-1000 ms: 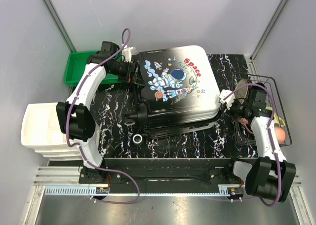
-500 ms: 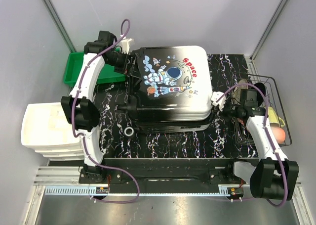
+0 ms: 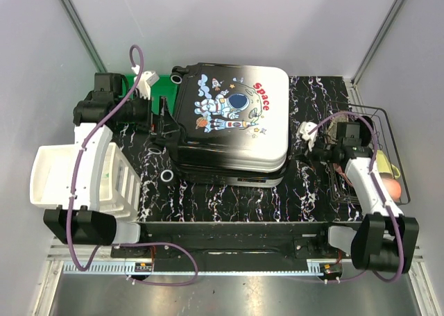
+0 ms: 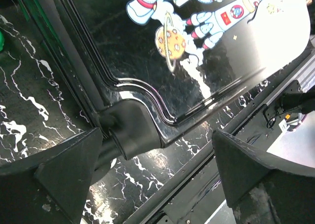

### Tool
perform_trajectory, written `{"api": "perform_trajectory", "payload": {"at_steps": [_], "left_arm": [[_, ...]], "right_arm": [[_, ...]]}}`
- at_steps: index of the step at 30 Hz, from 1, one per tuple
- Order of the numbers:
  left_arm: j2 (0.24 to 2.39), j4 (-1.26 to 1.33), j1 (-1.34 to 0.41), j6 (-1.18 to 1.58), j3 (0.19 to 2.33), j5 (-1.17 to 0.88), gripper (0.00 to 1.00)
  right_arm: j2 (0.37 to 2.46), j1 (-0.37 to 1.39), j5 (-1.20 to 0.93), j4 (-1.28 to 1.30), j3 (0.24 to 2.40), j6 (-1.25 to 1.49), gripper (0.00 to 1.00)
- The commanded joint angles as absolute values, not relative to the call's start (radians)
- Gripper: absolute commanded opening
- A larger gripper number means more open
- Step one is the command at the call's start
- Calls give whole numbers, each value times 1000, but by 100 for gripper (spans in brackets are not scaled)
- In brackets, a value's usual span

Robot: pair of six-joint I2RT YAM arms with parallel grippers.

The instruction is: Open, take out, and arrange the luggage

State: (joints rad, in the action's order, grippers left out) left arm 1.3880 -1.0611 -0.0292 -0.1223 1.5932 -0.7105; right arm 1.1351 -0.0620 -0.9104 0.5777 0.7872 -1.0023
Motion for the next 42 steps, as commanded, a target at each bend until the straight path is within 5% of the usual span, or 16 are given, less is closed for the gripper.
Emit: {"api": "perform_trajectory", "payload": {"at_steps": [1, 6, 13, 25, 42], "left_arm": [[1374, -1003, -18, -106, 1510, -700, 99], [1385, -1055, 38, -149, 1546, -753, 99], [1414, -1353, 37, -590, 1654, -743, 99], [1433, -1315, 38, -560, 1652, -753, 99], [1402, -1407, 5, -721, 1629, -668, 99]], "right_arm": [[1229, -144, -976, 522, 946, -1017, 0], [1305, -146, -973, 450, 983, -982, 0], [1376, -146, -986, 354, 943, -1006, 0], [1382, -146, -953, 670, 908, -1380, 0], [1482, -141, -969, 611, 951, -1335, 0]]}}
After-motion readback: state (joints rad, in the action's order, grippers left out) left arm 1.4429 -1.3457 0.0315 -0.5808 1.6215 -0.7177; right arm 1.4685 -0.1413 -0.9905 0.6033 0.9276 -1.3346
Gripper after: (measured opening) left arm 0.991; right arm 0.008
